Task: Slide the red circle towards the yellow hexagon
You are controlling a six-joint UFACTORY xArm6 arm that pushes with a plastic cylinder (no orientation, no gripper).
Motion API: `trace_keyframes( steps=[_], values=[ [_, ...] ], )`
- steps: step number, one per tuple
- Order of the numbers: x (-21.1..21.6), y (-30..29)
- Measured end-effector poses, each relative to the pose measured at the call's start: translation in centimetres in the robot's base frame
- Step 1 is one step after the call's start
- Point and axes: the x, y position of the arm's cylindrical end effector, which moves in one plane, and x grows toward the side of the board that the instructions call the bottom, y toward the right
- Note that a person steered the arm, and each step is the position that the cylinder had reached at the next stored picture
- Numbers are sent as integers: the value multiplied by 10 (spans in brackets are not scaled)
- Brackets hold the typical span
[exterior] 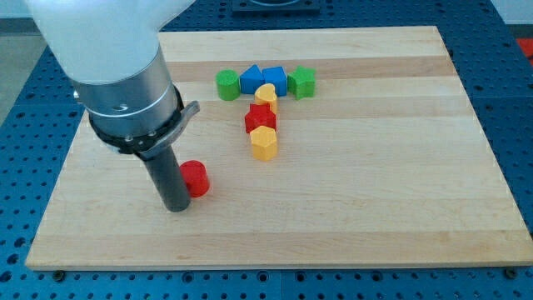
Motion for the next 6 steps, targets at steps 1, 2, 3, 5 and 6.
trace_keyframes(
  steps=[1, 2, 3, 5, 6],
  values=[
    [-4, 19],
    [1, -3],
    [-2, -23],
    [-45, -17],
    [-41, 10]
  ],
)
